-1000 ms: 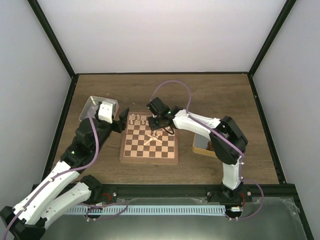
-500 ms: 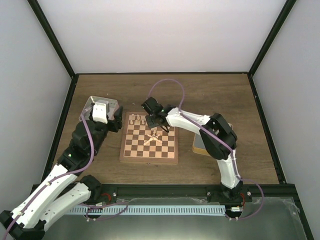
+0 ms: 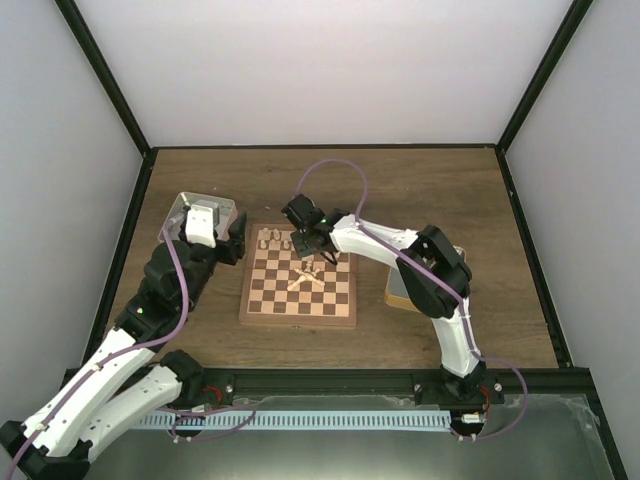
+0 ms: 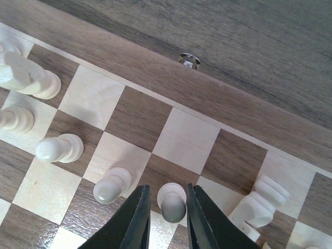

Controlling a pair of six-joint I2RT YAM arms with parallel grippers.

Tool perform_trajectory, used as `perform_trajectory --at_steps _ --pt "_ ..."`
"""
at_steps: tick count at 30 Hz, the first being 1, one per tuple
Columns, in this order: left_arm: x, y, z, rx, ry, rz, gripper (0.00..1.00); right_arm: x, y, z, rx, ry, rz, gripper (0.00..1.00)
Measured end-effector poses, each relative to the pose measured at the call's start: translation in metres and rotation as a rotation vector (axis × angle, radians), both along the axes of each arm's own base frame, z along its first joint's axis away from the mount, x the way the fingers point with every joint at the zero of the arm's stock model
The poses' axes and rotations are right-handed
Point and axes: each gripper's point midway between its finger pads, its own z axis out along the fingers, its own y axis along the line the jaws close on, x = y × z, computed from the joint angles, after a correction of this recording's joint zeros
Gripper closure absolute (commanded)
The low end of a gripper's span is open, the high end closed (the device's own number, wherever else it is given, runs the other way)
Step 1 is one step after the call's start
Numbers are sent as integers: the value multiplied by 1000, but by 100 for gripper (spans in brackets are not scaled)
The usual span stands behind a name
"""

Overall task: Set up the chess pieces on the board
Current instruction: Place the chess piece on the chessboard, then pick up the chess piece from the chessboard.

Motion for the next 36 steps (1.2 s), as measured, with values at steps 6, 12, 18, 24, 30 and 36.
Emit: perform_trajectory --at_steps 6,12,18,24,30,36 --pt "0 -1 0 0 1 -3 31 2 3 7 7 -6 1 72" --pt "0 -2 -1 0 3 -10 31 4 2 9 10 -10 -13 71" --pt "0 -3 -1 -1 3 -18 31 13 -14 14 24 -27 -121 76" --pt "-1 -4 -1 -1 4 -22 31 29 -48 27 68 -29 -257 67" --pt "0 -5 -2 -1 9 -22 31 36 -62 22 72 -11 -310 64" --pt "0 -5 -3 -2 10 -25 31 31 -55 10 78 31 -291 64"
